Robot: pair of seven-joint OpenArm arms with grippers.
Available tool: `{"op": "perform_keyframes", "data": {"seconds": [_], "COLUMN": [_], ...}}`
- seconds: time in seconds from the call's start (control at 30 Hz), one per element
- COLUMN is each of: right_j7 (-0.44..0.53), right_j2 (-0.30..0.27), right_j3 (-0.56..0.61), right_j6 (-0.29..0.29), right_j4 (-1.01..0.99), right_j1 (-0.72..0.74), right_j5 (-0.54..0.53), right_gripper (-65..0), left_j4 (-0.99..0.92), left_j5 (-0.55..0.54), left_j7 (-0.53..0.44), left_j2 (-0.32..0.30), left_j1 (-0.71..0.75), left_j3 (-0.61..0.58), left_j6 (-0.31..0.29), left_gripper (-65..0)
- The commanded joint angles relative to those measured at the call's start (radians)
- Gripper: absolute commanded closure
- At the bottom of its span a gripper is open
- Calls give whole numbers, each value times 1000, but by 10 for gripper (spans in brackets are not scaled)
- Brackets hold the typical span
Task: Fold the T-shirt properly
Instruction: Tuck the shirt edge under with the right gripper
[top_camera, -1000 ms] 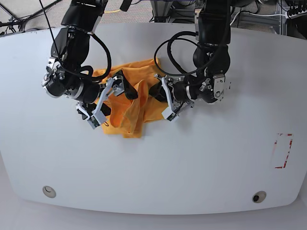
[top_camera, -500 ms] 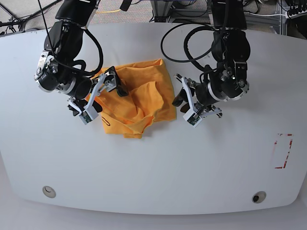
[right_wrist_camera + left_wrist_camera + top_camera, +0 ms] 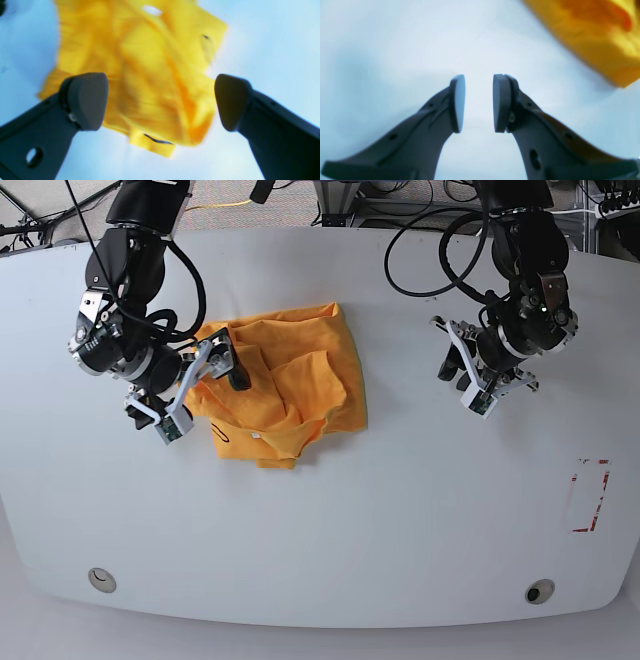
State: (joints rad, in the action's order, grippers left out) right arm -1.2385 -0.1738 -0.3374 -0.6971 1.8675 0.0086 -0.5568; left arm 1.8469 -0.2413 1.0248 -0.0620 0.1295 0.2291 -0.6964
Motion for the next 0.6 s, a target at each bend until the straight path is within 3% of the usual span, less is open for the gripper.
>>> {"op": "perform_keyframes", "data": {"seconds": [0.0,0.3,0.57], "right_j7": [18,21,-27], "right_j2": [-37,-89,-76], "right_j3": [-45,-56,1], "right_j6": [-1,-1,-1], "right_j4": [-64,-323,-311], "right_j1": [41,87,78], "right_j5": [-36,-165,-358], "right_gripper": [-650,-650,-650], "left_j4": [17,17,13], "left_j5": [-19,-19,-16], "left_j7": [-19,-21,-22], "left_j2": [3,3,3], "left_j1": [-6,11,8], "left_j3": [10,13,13], "left_j6": [-2,-2,-2], "left_gripper": [-172,-172,-172]}}
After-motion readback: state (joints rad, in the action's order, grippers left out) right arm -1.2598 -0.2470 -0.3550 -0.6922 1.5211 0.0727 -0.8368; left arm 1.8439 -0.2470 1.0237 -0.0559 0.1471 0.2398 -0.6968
